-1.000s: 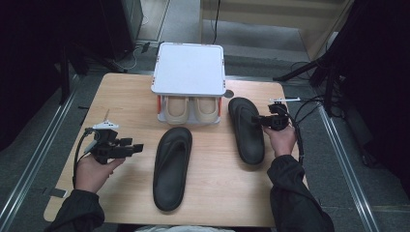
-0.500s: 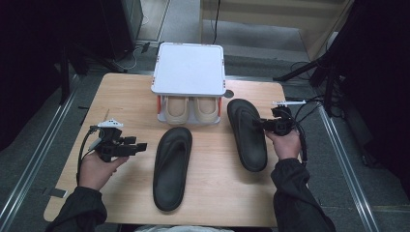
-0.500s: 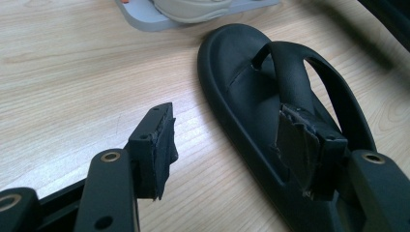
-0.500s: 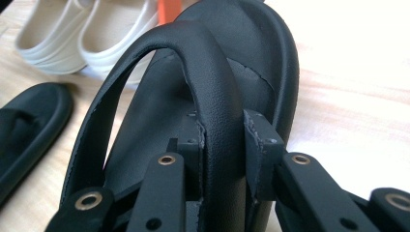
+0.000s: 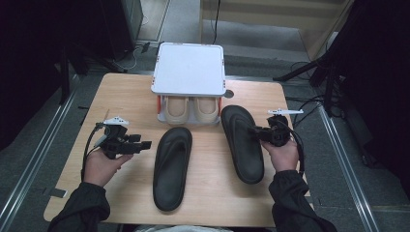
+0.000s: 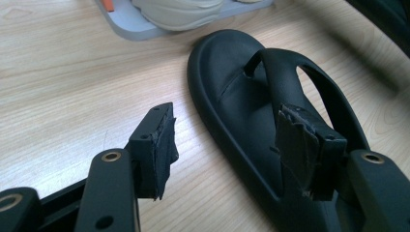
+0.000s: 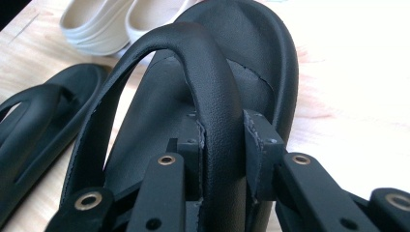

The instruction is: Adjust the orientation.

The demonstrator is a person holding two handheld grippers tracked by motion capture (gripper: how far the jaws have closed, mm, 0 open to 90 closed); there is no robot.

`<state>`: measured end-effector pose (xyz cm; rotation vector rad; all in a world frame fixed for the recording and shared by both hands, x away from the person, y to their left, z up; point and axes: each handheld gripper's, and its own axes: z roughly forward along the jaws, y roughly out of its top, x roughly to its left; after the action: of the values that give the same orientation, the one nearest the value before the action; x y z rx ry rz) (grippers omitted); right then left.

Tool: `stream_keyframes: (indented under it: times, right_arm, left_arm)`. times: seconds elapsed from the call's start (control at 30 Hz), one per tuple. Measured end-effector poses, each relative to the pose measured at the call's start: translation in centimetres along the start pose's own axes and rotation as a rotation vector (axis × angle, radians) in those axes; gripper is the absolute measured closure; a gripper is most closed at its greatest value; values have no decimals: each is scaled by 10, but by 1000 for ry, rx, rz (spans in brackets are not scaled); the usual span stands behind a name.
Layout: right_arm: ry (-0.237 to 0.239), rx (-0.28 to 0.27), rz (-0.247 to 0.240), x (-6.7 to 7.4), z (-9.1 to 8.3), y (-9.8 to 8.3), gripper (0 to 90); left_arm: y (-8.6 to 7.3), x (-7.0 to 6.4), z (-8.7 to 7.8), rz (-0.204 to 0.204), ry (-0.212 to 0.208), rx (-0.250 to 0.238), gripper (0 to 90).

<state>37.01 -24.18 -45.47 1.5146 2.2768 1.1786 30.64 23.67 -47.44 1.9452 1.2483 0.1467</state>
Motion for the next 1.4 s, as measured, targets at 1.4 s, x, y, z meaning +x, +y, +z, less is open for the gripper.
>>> stream_keyframes:
  times: [1.4]
  right_arm:
    - [56,93,-73,67,41,-45,721]
  left_arm:
    - [15,-9,14,82,-16,-10,433]
